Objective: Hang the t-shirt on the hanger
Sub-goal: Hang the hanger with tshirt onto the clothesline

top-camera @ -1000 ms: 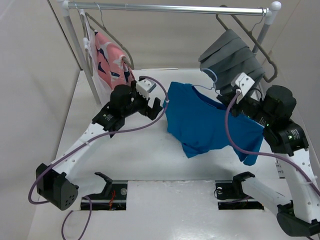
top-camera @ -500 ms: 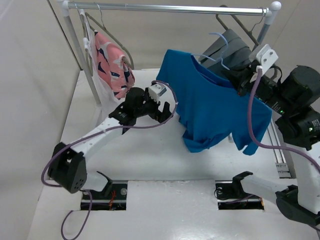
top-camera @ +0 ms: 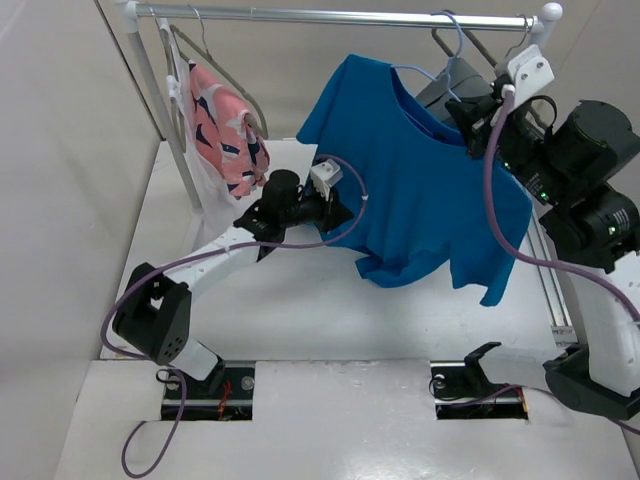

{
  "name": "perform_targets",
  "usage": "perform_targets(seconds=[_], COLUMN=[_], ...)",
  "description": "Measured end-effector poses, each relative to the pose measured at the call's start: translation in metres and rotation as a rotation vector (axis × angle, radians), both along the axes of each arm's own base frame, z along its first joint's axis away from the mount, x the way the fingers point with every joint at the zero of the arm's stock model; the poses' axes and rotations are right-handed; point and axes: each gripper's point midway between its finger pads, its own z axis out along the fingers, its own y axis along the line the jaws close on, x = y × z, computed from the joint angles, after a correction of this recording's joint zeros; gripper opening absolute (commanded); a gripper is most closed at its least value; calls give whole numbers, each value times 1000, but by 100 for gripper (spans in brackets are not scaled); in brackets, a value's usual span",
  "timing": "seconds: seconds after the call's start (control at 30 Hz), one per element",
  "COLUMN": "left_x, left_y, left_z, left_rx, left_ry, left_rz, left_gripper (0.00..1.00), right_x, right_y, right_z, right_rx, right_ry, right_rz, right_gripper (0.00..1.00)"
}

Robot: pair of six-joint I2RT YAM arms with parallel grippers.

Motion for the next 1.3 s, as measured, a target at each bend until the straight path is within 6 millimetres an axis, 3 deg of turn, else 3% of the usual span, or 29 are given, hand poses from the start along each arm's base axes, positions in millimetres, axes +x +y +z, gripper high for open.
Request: perform_targets(seconds=[0.23, 0.47, 0.57, 0.73, 0.83, 0.97, 1.0, 1.07, 1.2, 1.23, 1.3], left_x=[-18, -25, -23, -19, -19, -19, -19, -21, -24, -25, -26], left_y=[16, 28, 31, 35, 38, 40, 41, 43, 46, 47, 49], left_z=[-30, -36, -35, -34, -34, -33, -33, -34, -37, -39, -43], left_rx=[102, 161, 174, 193, 203, 212, 214, 219, 232, 238, 252], left_ry=[-14, -48, -62, -88, -100, -110, -115, -122, -122, -120, -116], left_rz=[-20, -22, -9, 10, 17, 20, 21, 19, 15, 13, 13], left_gripper=[1, 4, 4, 5, 5, 10, 11, 22, 33, 33, 35], right_x=[31, 69, 97, 138, 152, 160, 159, 155, 135, 129, 116], right_y=[-35, -69, -75, -69, -62, -57, -56, -52, -46, -45, -45], right_z=[-9, -8, -17, -51, -68, -75, -78, -83, -108, -110, -105], right_rx=[21, 40, 26, -2, -8, 4, 7, 15, 1, 1, 0], right_ry=[26, 11, 33, 109, 144, 145, 146, 140, 186, 190, 179], right_rz=[-230, -390, -428, -442, -428, -406, -399, -386, -365, -365, -363], right_gripper=[0, 0, 0, 0, 0, 1, 20, 38, 94, 100, 100])
